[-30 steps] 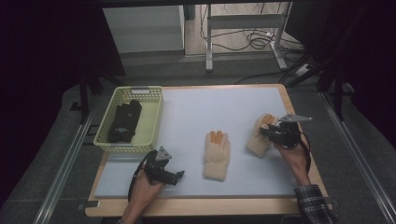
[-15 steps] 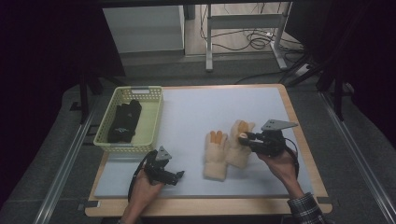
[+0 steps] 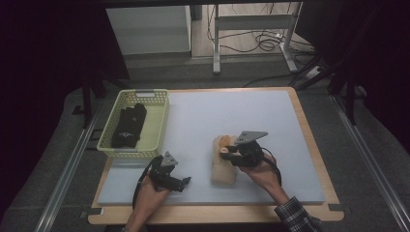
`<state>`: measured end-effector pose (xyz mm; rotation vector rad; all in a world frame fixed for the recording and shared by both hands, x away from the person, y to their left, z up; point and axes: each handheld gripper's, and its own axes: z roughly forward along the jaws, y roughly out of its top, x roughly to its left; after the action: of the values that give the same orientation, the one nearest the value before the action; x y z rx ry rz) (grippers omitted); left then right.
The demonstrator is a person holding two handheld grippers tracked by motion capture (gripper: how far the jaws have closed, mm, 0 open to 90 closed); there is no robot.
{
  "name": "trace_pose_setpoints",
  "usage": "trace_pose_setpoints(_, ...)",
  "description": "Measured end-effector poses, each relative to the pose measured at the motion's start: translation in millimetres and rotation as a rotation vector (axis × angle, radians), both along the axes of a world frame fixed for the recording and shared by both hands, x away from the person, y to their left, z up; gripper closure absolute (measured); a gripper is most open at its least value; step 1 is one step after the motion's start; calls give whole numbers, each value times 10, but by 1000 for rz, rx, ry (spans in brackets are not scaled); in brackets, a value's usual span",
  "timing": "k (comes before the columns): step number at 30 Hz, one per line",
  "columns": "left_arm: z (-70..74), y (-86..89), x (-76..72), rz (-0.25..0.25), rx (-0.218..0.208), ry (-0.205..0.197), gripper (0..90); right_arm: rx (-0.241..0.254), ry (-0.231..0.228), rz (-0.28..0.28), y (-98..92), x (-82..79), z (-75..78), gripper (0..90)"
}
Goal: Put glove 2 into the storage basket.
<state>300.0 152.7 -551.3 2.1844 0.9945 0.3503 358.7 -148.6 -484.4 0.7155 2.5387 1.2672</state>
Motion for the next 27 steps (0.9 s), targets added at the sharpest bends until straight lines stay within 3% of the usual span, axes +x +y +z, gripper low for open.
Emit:
trace_pose_setpoints(3, 1, 1, 0, -1, 2, 0, 2, -31, -17, -10, 50, 9, -93, 588)
trace_pose_setpoints(6, 1, 0, 0, -1, 2, -1, 2, -40, 24, -20, 74, 25, -228, 479)
trace_pose_setpoints(8, 0, 0, 0, 0, 1, 0, 2, -21, 41, -29, 63, 21, -258, 428)
trace_pose_setpoints(10, 1, 0, 0, -1, 2, 0, 2, -14, 38, -31, 25, 22, -214, 381)
trace_pose_setpoints(15, 1, 0, 0, -1, 2, 0, 2, 28, 16, -73, -198, 7, -43, 366)
trace_pose_setpoints(18, 0, -1, -2, 1, 0, 1, 2, 29, 13, -102, -369, -8, -13, 436)
trace_pose_setpoints(21, 0, -1, -2, 1, 0, 1, 2, 11, 25, -118, -495, -50, -49, 613)
trace_pose_setpoints(24, 0, -2, -2, 1, 0, 1, 2, -13, 39, -108, -558, -115, -125, 754)
trace_pose_setpoints(27, 0, -2, -2, 1, -1, 1, 2, -27, 67, -90, -565, -187, -218, 815)
